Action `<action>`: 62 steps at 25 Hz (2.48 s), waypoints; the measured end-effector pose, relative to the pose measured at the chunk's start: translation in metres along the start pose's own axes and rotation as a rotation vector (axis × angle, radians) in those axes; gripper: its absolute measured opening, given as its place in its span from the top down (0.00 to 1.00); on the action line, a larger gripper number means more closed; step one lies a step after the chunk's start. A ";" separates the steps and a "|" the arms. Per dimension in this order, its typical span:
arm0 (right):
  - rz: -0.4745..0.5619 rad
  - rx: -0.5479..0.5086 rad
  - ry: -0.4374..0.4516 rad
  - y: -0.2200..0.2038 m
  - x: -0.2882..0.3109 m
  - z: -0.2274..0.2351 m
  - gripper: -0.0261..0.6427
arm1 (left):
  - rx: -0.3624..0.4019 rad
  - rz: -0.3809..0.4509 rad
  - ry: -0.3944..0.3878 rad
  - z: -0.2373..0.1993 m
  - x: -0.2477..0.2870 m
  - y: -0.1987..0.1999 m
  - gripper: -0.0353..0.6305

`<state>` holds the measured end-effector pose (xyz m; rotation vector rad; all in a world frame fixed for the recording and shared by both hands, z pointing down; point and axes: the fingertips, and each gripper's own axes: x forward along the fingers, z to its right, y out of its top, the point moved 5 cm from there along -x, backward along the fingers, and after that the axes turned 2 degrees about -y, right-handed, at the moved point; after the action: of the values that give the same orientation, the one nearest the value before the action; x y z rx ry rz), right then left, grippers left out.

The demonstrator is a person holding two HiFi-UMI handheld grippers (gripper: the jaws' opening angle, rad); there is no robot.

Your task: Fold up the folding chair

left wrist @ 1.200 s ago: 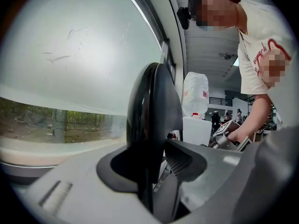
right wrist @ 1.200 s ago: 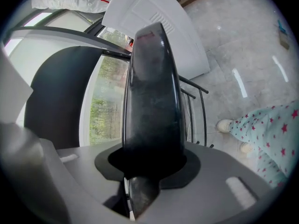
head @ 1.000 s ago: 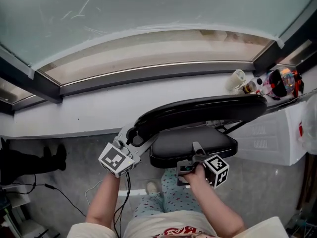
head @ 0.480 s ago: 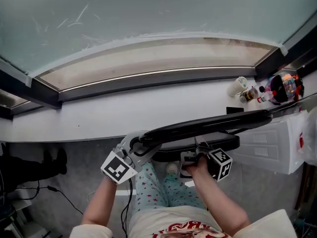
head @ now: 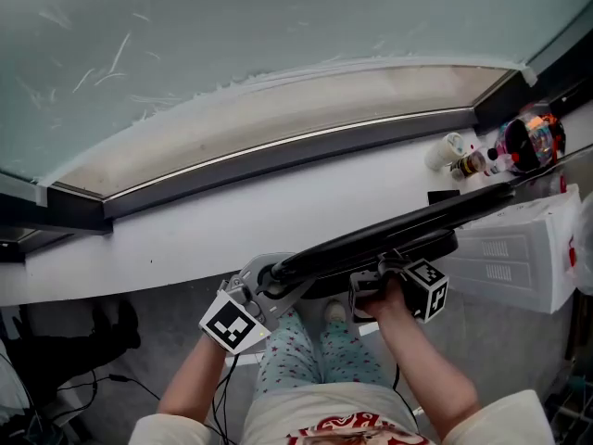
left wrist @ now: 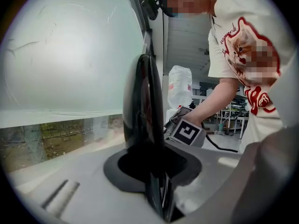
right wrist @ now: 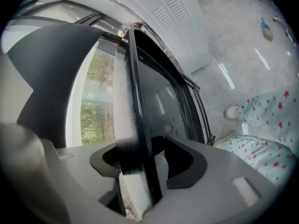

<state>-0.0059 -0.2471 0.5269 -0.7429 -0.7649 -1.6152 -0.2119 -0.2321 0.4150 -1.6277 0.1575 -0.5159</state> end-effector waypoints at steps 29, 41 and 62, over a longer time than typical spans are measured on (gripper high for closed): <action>0.117 -0.023 0.178 -0.027 0.043 -0.043 0.50 | -0.022 -0.059 -0.006 -0.079 0.016 -0.009 0.76; 0.172 0.163 0.221 -0.026 0.058 -0.042 0.49 | -0.211 0.113 -0.004 -0.108 0.015 0.002 0.80; 0.222 0.259 0.383 -0.011 0.004 -0.031 0.61 | -0.043 0.000 -0.204 -0.065 0.030 0.068 0.84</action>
<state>-0.0194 -0.2725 0.5106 -0.3055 -0.5749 -1.3687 -0.1987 -0.3124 0.3590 -1.7111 0.0173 -0.3456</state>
